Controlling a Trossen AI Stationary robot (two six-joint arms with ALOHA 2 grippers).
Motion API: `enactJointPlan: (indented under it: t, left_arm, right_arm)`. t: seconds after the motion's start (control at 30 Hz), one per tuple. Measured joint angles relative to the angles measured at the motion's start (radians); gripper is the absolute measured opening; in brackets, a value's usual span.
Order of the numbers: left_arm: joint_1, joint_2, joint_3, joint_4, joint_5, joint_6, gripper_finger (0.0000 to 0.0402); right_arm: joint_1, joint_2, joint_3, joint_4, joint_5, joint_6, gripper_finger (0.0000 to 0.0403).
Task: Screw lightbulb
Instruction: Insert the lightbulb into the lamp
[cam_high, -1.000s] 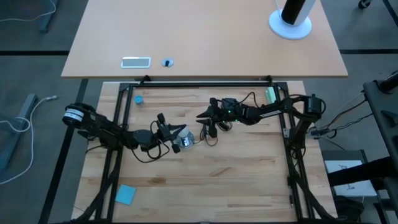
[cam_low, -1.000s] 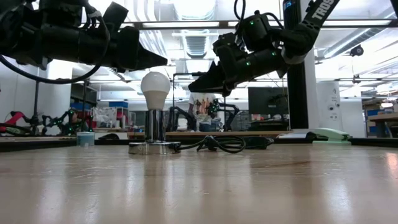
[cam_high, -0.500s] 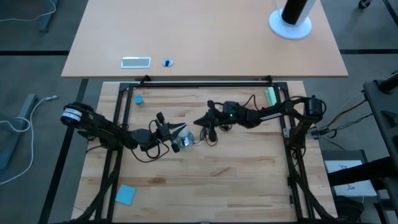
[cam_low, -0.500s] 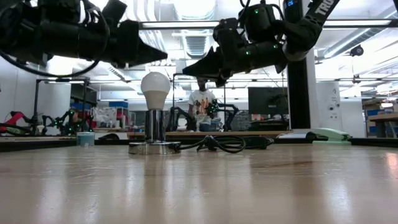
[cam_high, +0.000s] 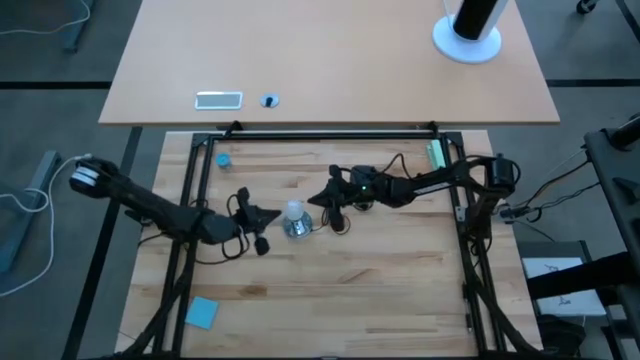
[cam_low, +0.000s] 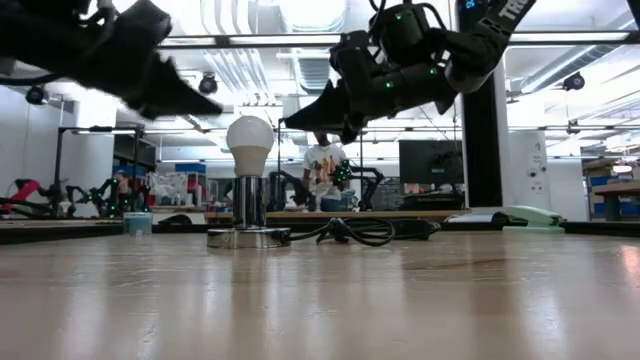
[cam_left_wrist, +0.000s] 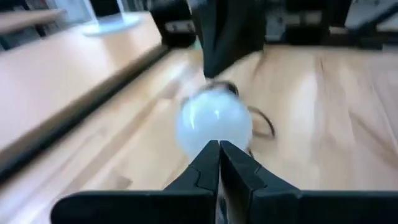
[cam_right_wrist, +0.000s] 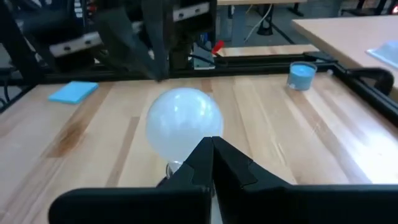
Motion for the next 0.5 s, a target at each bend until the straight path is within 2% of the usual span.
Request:
enactJointPlan:
  t: [0.27,0.5]
  left_arm:
    - [-0.009,0.065,-0.001,-0.014,-0.004,-0.023,0.0]
    - [-0.008,0.172,0.002,0.107,-0.063,-0.016,0.0]
  right_arm:
    - [0.023,0.047,0.002,0.058,0.025,0.028,0.0]
    - [0.03,0.068,0.007,0.061,0.026,0.037,0.0]
